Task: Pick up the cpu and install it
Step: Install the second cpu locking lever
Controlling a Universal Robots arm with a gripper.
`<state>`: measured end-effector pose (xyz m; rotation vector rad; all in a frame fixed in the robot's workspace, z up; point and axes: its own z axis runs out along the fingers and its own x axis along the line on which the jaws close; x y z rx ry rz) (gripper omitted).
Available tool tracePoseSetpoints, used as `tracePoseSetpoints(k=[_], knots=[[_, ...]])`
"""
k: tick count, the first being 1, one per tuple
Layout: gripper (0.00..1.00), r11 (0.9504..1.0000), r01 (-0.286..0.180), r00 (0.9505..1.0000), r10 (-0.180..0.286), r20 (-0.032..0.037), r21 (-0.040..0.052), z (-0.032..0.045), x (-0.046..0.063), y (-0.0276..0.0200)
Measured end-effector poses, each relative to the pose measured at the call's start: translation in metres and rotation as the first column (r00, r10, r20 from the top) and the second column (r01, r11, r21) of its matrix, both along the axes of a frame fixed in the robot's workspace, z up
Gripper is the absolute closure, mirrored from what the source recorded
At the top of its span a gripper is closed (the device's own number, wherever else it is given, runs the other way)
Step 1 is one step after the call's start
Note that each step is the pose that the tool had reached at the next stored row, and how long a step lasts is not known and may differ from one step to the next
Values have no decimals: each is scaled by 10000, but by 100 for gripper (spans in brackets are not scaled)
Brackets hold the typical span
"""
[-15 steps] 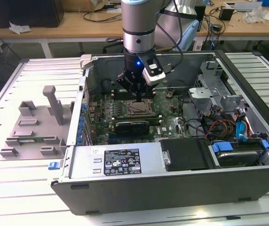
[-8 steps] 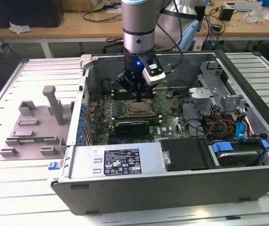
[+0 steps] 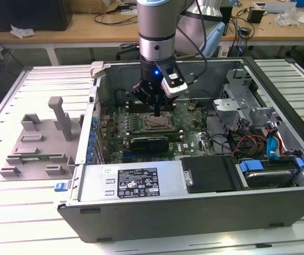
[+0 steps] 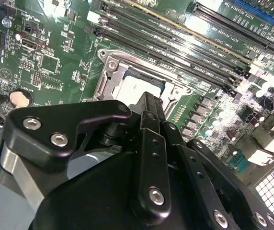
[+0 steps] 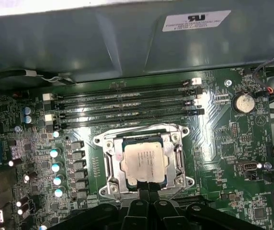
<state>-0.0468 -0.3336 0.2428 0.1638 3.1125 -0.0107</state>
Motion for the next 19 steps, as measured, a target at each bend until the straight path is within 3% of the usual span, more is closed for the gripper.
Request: tracePoseSetpoints(k=[13,19], knots=[[89,10000,-1,10000,1,0,0,0,0,-152],[89,10000,1,10000,-1,0,-1,-2,-4,-293]])
